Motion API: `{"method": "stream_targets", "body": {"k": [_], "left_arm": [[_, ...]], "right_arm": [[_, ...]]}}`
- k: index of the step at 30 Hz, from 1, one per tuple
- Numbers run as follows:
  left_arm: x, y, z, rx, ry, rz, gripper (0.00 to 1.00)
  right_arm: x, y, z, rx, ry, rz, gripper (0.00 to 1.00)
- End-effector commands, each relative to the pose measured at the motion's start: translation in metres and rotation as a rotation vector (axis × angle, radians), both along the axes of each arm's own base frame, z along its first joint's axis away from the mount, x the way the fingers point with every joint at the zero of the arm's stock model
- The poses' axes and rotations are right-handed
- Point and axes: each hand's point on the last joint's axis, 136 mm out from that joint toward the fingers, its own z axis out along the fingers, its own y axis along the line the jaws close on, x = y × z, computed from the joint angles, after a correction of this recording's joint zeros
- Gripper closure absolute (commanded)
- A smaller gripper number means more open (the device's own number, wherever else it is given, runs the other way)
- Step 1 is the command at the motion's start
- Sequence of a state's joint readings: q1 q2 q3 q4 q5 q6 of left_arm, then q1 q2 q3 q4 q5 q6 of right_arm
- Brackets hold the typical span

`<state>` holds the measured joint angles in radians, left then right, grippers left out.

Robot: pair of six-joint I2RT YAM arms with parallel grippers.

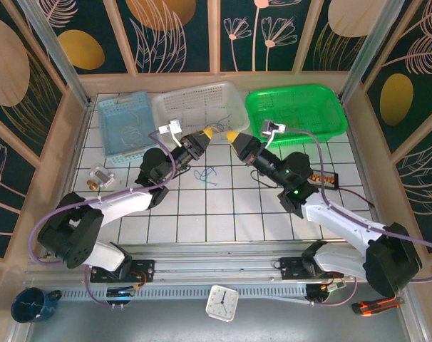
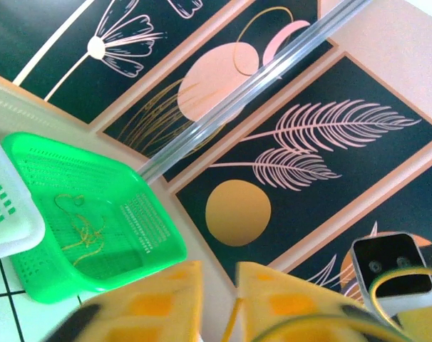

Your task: Untangle the cables

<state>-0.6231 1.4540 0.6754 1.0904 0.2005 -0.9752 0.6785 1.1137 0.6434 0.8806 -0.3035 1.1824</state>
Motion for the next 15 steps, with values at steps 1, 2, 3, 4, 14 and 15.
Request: {"method": "stream_targets", "body": {"k": [1, 2, 3, 4, 14, 15], "left_arm": [[0.0, 0.001, 0.013, -0.023, -0.045, 0.008, 0.93], [-0.001, 0.001, 0.011, -0.018, -0.04, 0.006, 0.97], [-0.002, 0.001, 0.008, -0.012, -0.035, 0.005, 1.0], [-0.003, 0.001, 0.004, -0.003, -0.028, 0.004, 1.0], [-0.023, 0.006, -0.03, 0.121, 0.014, -0.034, 1.0], [-0.025, 0.005, -0.033, 0.131, 0.016, -0.041, 1.0]], "right_arm": [[-0.002, -0.017, 0.016, 0.009, -0.053, -0.064, 1.0], [0.0, -0.021, 0.018, 0.004, -0.058, -0.081, 1.0], [0.004, -0.027, 0.019, -0.004, -0.064, -0.102, 1.0], [0.008, -0.034, 0.021, -0.011, -0.068, -0.124, 1.0], [0.057, -0.115, 0.02, -0.071, -0.082, -0.416, 1.0], [0.062, -0.123, 0.017, -0.075, -0.075, -0.447, 1.0]]}}
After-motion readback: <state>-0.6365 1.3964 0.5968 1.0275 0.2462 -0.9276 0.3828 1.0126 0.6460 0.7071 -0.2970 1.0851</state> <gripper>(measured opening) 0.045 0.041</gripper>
